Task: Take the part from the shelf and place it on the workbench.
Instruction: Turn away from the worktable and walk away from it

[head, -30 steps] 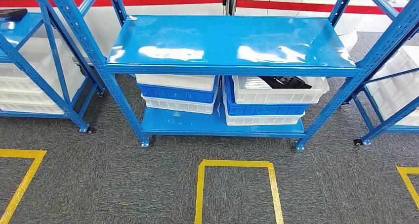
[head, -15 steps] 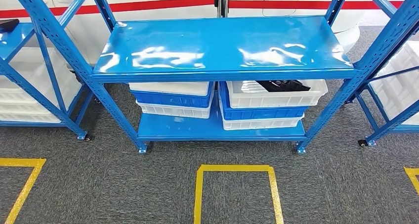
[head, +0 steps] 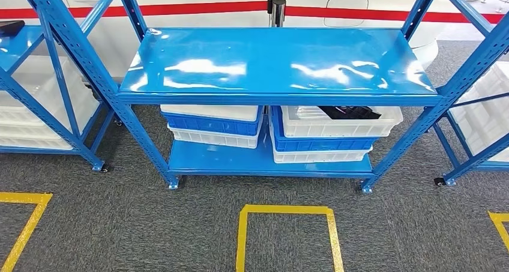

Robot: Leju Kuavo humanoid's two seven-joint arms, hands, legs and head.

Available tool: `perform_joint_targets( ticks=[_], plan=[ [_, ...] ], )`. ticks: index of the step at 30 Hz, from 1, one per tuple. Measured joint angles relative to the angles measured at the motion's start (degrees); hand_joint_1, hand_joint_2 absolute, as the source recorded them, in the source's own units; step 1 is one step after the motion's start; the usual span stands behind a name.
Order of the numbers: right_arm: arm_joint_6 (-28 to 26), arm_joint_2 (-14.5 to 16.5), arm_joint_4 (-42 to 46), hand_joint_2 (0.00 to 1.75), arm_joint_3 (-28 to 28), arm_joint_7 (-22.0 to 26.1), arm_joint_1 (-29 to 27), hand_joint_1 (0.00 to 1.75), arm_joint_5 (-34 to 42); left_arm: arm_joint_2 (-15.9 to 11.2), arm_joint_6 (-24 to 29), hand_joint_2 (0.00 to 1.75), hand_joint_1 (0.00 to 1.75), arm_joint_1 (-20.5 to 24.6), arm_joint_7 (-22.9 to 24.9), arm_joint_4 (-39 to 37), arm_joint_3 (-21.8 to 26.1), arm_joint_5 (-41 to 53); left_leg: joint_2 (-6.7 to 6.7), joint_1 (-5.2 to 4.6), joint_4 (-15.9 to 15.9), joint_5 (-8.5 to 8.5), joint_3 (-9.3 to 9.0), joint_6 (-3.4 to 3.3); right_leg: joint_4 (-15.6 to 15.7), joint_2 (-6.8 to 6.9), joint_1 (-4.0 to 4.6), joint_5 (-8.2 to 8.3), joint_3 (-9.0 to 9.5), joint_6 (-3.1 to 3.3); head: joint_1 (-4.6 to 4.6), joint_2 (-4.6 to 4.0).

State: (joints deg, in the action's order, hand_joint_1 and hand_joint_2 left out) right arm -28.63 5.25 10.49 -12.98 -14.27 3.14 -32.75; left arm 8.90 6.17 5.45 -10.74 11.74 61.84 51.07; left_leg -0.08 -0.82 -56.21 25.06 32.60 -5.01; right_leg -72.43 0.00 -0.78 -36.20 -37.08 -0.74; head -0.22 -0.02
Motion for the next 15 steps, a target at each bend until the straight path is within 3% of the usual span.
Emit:
perform_joint_targets(
  ticks=[1,3,4,5,6,7,10,11,13,15],
  plan=[
    [0.0,-0.1,0.0,0.00,0.0,0.0,-0.1,0.00,0.0,0.0,0.0,1.75,0.00,0.0,0.0,0.0,0.0,0.0,-0.09,0.09,-0.1,0.12,-0.06,0.18,-0.3,0.01,-0.27,0.36,-0.45,-0.65,-0.01,0.00],
    [0.0,-0.2,0.0,0.00,0.0,0.0,-0.2,0.00,0.0,0.1,0.0,0.87,0.00,-0.1,0.0,0.0,0.0,0.0,-0.30,0.35,-0.4,0.52,-0.27,0.80,5.3,0.03,-0.92,3.55,1.85,-2.37,-0.03,0.00],
    [0.0,-0.2,0.0,0.00,0.0,0.0,-0.2,0.00,0.0,0.1,0.0,0.87,0.00,-0.1,0.0,0.0,0.0,0.0,-0.35,0.39,-0.8,0.85,-0.32,1.27,8.9,0.07,-1.20,5.31,3.39,-2.94,-0.09,0.00],
    [0.0,-0.2,0.0,0.00,0.0,0.0,-0.2,0.00,0.0,0.1,0.0,0.87,0.00,-0.1,0.0,0.0,0.0,0.0,-0.38,0.35,-1.2,1.29,-0.29,1.76,11.8,0.10,-1.34,6.59,4.60,-2.99,-0.14,0.00],
    [0.0,-0.2,0.0,0.00,0.0,-0.1,-0.2,0.00,0.0,0.1,0.0,1.31,0.00,-0.1,0.0,0.0,0.0,0.0,-0.37,0.28,-1.7,1.66,-0.25,2.20,13.3,0.12,-1.36,7.28,5.27,-2.65,-0.14,0.00],
    [0.1,-0.2,0.0,0.44,0.0,-0.1,-0.2,0.00,0.0,0.1,0.0,1.75,0.00,0.0,0.0,0.0,0.0,0.0,-0.35,0.26,-1.9,1.93,-0.22,2.51,13.6,0.14,-1.24,7.44,5.34,-2.05,-0.13,0.00],
    [0.1,-0.2,0.0,1.75,0.0,-0.5,-0.1,0.00,-0.1,0.1,0.1,1.75,0.00,0.0,0.3,0.0,0.0,0.0,-0.29,0.76,-3.0,2.78,0.08,3.18,13.8,0.12,-1.31,7.60,5.91,-0.74,0.01,0.00],
    [0.1,-0.2,0.0,1.75,0.0,-0.7,-0.1,0.00,-0.2,0.1,0.1,1.75,0.00,0.0,0.4,0.0,0.0,0.0,-0.24,0.96,-4.7,3.81,0.79,3.51,13.9,0.13,-1.42,7.64,6.10,-0.44,0.10,0.00],
    [0.0,-0.1,0.0,1.75,0.0,-0.9,-0.1,0.00,-0.4,0.2,0.3,1.75,0.00,-0.1,0.7,0.0,0.0,0.0,-0.15,1.29,-11.2,7.11,3.99,4.19,13.9,0.17,-1.39,7.52,6.25,-0.02,0.29,0.00],
    [0.1,-0.1,0.0,0.87,0.0,-1.1,-0.1,0.00,-0.5,0.3,0.4,1.75,0.00,-0.1,1.0,0.0,0.0,0.0,-0.13,1.63,-17.3,9.00,7.44,4.61,13.9,0.18,-1.27,7.34,6.38,0.21,0.31,0.00]
  ],
)
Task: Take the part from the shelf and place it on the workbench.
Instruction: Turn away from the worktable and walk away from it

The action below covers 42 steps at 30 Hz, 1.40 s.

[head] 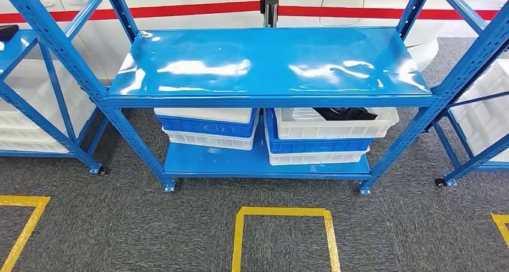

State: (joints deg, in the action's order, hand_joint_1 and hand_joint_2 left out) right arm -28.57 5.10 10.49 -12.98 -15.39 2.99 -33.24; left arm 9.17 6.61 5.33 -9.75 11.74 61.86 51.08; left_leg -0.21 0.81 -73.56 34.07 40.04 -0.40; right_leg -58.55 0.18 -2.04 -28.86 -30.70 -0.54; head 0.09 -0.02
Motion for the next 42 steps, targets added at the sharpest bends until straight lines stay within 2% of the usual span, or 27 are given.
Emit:
perform_joint_targets(
  ticks=[1,2,3,5,7,10,12,14,15,16,17,18,19,21,23,25,27,30,31,32,33,34,36,37,38,40,42],
  plan=[
    [0.0,0.0,0.0,0.44,0.0,0.0,0.0,0.00,0.0,0.0,0.0,1.75,0.00,0.0,0.1,0.0,0.0,0.0,0.02,0.17,-0.4,-0.66,0.54,0.08,0.0,-0.03,0.02,-0.09,0.12,0.10,0.01,0.00],
    [0.0,0.0,0.0,0.00,0.0,0.0,0.0,0.00,0.0,0.0,0.1,1.75,0.00,-0.1,0.1,0.0,0.0,0.0,0.04,0.33,1.5,-2.40,-0.09,0.10,0.0,-0.08,-0.02,-0.20,0.31,0.11,0.01,0.00],
    [0.0,0.0,0.0,0.00,0.0,-0.1,0.0,0.00,0.0,0.0,0.1,1.75,0.00,-0.1,0.1,0.0,0.0,0.0,0.07,0.47,5.0,-4.69,-1.62,0.06,0.0,-0.14,-0.06,-0.32,0.53,0.05,0.02,0.00],
    [0.0,0.1,0.0,0.00,0.0,-0.1,0.1,0.00,0.0,0.0,0.1,1.75,0.00,0.1,0.1,0.0,0.0,0.0,0.05,0.40,12.0,-7.46,-4.80,-0.01,0.0,-0.23,0.14,-0.67,0.73,-0.42,0.08,0.00],
    [-0.1,0.1,0.0,0.00,0.0,-0.1,0.2,0.00,0.0,0.0,0.1,1.75,0.00,0.1,0.1,0.0,0.0,0.0,-0.04,-0.05,14.1,-7.48,-5.78,-0.27,0.1,-0.21,0.33,-0.89,0.57,-1.05,0.11,0.00],
    [-0.1,0.1,0.0,0.00,0.0,-0.1,0.2,0.00,0.0,0.0,0.1,1.75,0.00,0.1,0.1,0.0,0.0,0.0,-0.17,-0.39,14.8,-7.68,-6.17,-1.50,0.1,-0.14,0.22,-1.17,0.61,-1.96,0.07,0.00],
    [-0.1,0.1,0.0,0.87,0.0,-0.1,0.2,0.00,0.0,0.1,0.1,1.75,0.00,0.1,0.1,0.0,0.0,0.0,-0.11,-0.34,15.5,-8.00,-6.61,-2.44,-3.1,-0.14,0.36,-3.03,-0.71,-1.73,-0.12,0.00],
    [-0.1,0.1,0.0,1.75,0.0,-0.1,0.2,0.00,0.0,0.1,0.1,1.75,0.00,0.2,0.1,0.0,0.0,0.0,0.00,-0.62,15.5,-7.92,-6.65,-2.99,-10.1,-0.17,0.44,-6.24,-4.35,-0.93,-0.27,0.00],
    [-0.1,0.0,0.0,1.75,0.0,-0.1,0.1,0.00,0.0,0.1,0.1,1.75,0.00,0.1,0.1,0.0,0.0,0.0,-0.01,-0.81,15.5,-7.87,-6.67,-3.14,-13.4,-0.17,0.48,-7.35,-6.13,-0.77,-0.32,0.00],
    [-0.1,0.0,0.0,1.75,0.0,-0.1,0.1,0.00,0.0,0.1,0.1,1.75,0.00,0.1,0.2,0.0,0.0,0.0,-0.06,-0.97,15.5,-7.82,-6.69,-3.22,-15.0,-0.17,0.53,-7.60,-7.16,-0.87,-0.33,0.00],
    [-0.1,0.0,0.0,1.75,0.0,-0.1,0.0,0.00,0.0,0.1,0.1,1.75,0.00,0.1,0.3,0.0,0.0,0.2,-0.15,-1.13,15.5,-7.78,-6.75,-3.26,-14.5,-0.17,0.63,-6.89,-7.12,-1.18,-0.36,0.00],
    [-0.1,0.0,0.0,1.75,-0.1,-0.1,-0.1,0.00,0.0,0.2,0.1,1.75,0.00,0.1,0.4,0.0,0.0,0.4,-0.24,-1.26,15.5,-7.75,-6.86,-3.25,-11.9,-0.17,0.74,-5.43,-5.98,-1.56,-0.38,0.00],
    [-0.1,-0.1,0.0,1.75,-0.1,-0.1,-0.1,0.00,0.0,0.2,0.1,1.75,0.00,0.1,0.7,0.0,0.0,0.6,-0.31,-1.37,15.4,-7.69,-6.97,-3.20,-7.9,-0.17,0.83,-3.68,-4.15,-1.84,-0.40,0.00],
    [-0.1,-0.2,0.0,1.75,-0.1,-0.1,0.0,0.00,0.0,0.3,0.1,1.75,0.00,0.1,1.1,0.0,0.0,0.9,-0.36,-1.79,15.3,-7.40,-7.19,-2.86,-1.4,-0.17,1.12,-0.86,-1.33,-1.61,-0.40,0.00],
    [-0.1,-0.2,0.0,1.75,-0.1,-0.1,0.0,0.00,0.0,0.3,0.1,1.75,0.00,0.1,1.3,0.0,0.0,1.0,-0.36,-1.99,15.2,-7.16,-7.28,-2.47,0.3,-0.17,1.37,0.06,-0.79,-0.92,-0.37,0.00],
    [-0.1,-0.2,0.0,1.75,-0.1,-0.1,0.0,0.00,0.1,0.3,0.1,1.75,0.00,0.1,1.5,0.0,0.0,1.0,-0.34,-1.69,14.8,-6.88,-7.19,-2.01,0.4,-0.17,1.07,0.33,-0.36,-0.38,-0.38,0.00],
    [0.2,-0.2,0.1,1.75,-0.1,0.2,-0.1,0.00,0.6,0.2,0.4,1.75,0.00,-0.2,2.1,0.0,-0.7,0.9,-0.26,-1.30,11.9,-4.91,-6.03,-1.21,0.6,-0.12,0.63,0.54,0.10,0.17,-0.14,0.00],
    [1.7,-0.3,0.9,1.75,0.0,1.1,-0.2,0.00,2.5,0.0,0.5,1.75,0.00,-1.3,3.2,0.0,-3.5,-1.1,-0.17,-0.46,1.5,0.20,-0.99,0.01,0.7,-0.06,0.59,0.49,0.17,0.50,0.21,0.00],
    [2.3,-0.4,1.3,1.75,0.1,1.4,-0.2,0.00,3.2,-0.1,0.5,1.75,0.00,-1.9,3.4,0.0,-4.5,-2.1,-0.14,-0.17,-0.6,0.59,0.19,0.27,0.7,-0.06,0.58,0.46,0.19,0.51,0.22,0.00],
    [2.9,-0.5,1.9,1.75,0.1,1.7,-0.2,0.00,3.8,-0.2,0.3,1.75,0.00,-2.5,3.6,0.0,-5.5,-3.1,-0.08,0.10,-0.6,-0.13,0.40,0.48,0.6,-0.09,0.53,0.43,0.25,0.52,0.23,0.00],
    [3.5,-0.5,2.5,1.75,0.2,2.1,-0.1,0.00,4.5,-0.4,0.2,1.75,0.00,-3.1,3.8,0.0,-6.6,-4.2,-0.02,0.35,1.6,-1.82,-0.53,0.62,0.6,-0.13,0.45,0.37,0.36,0.48,0.23,0.00],
    [4.1,-0.6,3.1,1.31,0.3,2.4,-0.1,0.00,5.2,-0.6,0.0,1.75,0.00,-3.7,3.9,-0.1,-7.7,-5.4,0.06,0.57,5.4,-3.98,-2.34,0.72,0.6,-0.16,0.37,0.28,0.51,0.37,0.25,0.00],
    [5.4,-0.7,4.4,0.44,0.6,3.1,0.0,0.00,6.6,-1.0,-0.3,0.87,0.00,-4.6,4.2,-0.2,-10.2,-7.7,0.05,0.63,12.4,-6.71,-5.78,0.67,0.6,-0.17,0.54,-0.05,0.56,-0.13,0.23,0.00],
    [5.9,-0.9,5.0,0.00,0.8,3.4,0.0,0.00,7.3,-1.1,-0.5,0.44,0.00,-5.0,4.3,-0.2,-11.4,-8.8,-0.02,0.56,14.3,-7.14,-6.68,0.54,0.6,-0.13,0.81,-0.36,0.46,-0.32,0.19,0.00],
    [6.5,-1.0,5.4,0.00,1.0,3.8,0.0,0.00,8.0,-1.2,-0.6,0.00,0.00,-5.4,4.5,-0.2,-12.7,-10.0,-0.12,0.39,14.8,-7.06,-6.96,0.41,0.5,-0.09,1.07,-0.62,0.33,-0.37,0.12,0.00],
    [7.8,-1.4,6.1,0.00,1.5,4.4,-0.3,0.00,9.5,-1.5,-0.9,0.00,0.00,-6.2,4.7,-0.2,-15.4,-12.4,-0.21,0.01,14.9,-7.11,-7.05,0.19,0.5,-0.03,1.28,-0.86,0.27,-0.41,0.00,0.00],
    [9.2,-1.6,6.5,0.00,2.1,5.1,-0.9,0.00,11.0,-2.0,-1.2,0.00,0.00,-6.8,5.0,0.0,-18.2,-14.8,-0.23,-0.53,14.9,-7.08,-7.03,-0.16,0.6,-0.03,1.16,-0.68,0.34,-0.78,0.01,0.00]
  ],
)
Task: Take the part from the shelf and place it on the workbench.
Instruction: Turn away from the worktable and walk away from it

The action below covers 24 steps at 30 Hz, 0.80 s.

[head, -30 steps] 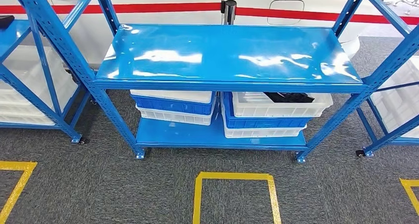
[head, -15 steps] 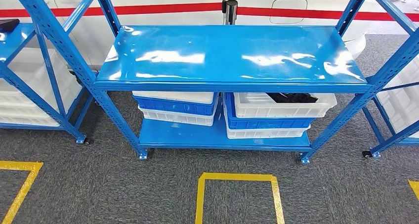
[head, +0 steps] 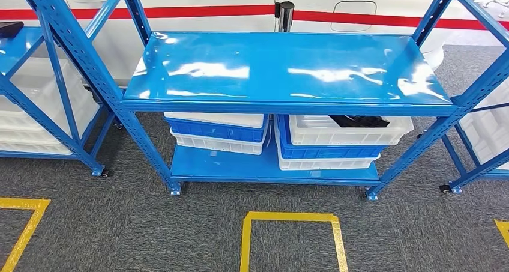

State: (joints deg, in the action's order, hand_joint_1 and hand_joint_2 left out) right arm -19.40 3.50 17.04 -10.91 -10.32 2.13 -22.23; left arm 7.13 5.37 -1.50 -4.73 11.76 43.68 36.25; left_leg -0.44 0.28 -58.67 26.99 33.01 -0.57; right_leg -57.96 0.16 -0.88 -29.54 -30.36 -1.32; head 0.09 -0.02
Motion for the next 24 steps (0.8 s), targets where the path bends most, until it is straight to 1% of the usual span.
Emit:
perform_joint_targets(
  ticks=[1,3,7,13,24],
  plan=[
    [0.7,-0.1,0.2,0.00,0.3,0.3,-0.4,0.00,0.8,-0.3,-0.2,0.00,0.00,-0.3,0.1,0.2,-1.5,-1.2,-0.01,-0.22,0.0,0.02,0.02,-0.22,0.1,0.00,-0.07,0.07,0.04,-0.23,0.02,0.00],
    [2.0,-0.3,0.6,0.00,1.0,1.0,-1.3,0.00,2.3,-0.9,-0.5,0.00,0.00,-0.7,0.5,0.7,-4.6,-3.8,-0.01,-0.46,0.0,0.09,0.02,-0.52,0.2,-0.01,-0.23,0.10,0.14,-0.44,0.03,0.00],
    [4.7,-0.7,1.4,0.00,2.4,2.5,-2.8,0.00,5.4,-1.8,-1.3,0.00,0.00,-1.6,1.1,2.0,-10.6,-8.9,0.01,-0.55,0.0,0.19,-0.07,-0.89,0.5,-0.01,-0.28,0.13,0.36,-0.50,0.02,0.00],
    [8.6,-1.6,2.4,0.00,4.4,4.5,-4.8,0.00,10.0,-3.0,-2.3,0.00,0.00,-2.9,2.0,4.2,-19.4,-16.4,0.00,-0.63,0.0,0.30,-0.15,-1.05,0.6,-0.01,-0.41,0.08,0.44,-0.83,0.02,0.00],
    [15.9,-2.9,3.9,0.00,8.0,8.3,-8.6,0.00,18.2,-5.0,-4.2,0.00,0.00,-5.3,3.7,8.2,-34.5,-29.8,0.00,-0.46,0.0,0.31,-0.25,-1.05,0.6,-0.01,-0.37,0.07,0.45,-0.82,0.02,0.00]
  ],
)
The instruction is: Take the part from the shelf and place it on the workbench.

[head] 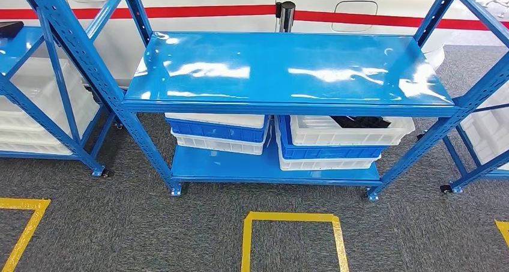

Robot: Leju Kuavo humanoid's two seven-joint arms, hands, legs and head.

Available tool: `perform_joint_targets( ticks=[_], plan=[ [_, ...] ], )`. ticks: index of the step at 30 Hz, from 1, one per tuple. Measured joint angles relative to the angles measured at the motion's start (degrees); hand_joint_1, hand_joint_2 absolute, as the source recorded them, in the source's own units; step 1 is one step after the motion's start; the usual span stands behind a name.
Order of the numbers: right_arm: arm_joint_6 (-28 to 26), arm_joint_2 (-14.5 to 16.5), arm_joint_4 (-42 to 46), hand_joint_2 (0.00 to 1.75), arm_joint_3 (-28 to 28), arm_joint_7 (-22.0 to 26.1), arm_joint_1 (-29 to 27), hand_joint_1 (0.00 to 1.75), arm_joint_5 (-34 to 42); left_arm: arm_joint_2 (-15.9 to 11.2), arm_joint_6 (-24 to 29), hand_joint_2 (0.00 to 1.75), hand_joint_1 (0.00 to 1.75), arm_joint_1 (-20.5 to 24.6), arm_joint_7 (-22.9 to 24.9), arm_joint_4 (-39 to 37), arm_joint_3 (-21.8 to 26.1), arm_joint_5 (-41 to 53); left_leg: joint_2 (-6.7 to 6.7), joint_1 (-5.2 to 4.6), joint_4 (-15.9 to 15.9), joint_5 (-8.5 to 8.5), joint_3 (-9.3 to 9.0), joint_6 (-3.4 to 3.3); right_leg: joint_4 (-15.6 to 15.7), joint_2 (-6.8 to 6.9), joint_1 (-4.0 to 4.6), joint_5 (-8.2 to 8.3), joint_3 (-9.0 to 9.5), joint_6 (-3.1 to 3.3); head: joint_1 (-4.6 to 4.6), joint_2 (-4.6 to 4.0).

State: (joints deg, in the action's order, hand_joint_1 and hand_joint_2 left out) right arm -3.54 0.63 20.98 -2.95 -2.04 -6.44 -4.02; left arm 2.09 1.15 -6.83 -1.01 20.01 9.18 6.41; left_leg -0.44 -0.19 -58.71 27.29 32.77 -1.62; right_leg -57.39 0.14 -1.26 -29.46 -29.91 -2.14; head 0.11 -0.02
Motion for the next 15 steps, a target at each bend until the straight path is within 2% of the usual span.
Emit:
perform_joint_targets(
  ticks=[6,15],
  plan=[
    [3.0,-0.5,0.6,0.00,1.3,1.6,-1.2,0.00,3.5,-0.6,-0.8,0.00,0.00,-0.8,0.7,1.4,-5.5,-5.8,0.00,0.02,0.0,0.00,-0.01,0.00,0.0,0.00,0.02,0.00,0.02,0.00,0.00,0.00],
    [3.5,-0.7,0.7,0.00,1.8,1.8,-1.4,0.00,3.9,-1.0,-0.9,0.00,0.00,-1.0,0.9,1.9,-7.5,-6.3,0.00,0.02,0.0,0.00,-0.01,0.00,0.0,0.00,0.00,0.00,0.03,0.00,-0.01,0.00]
  ],
)
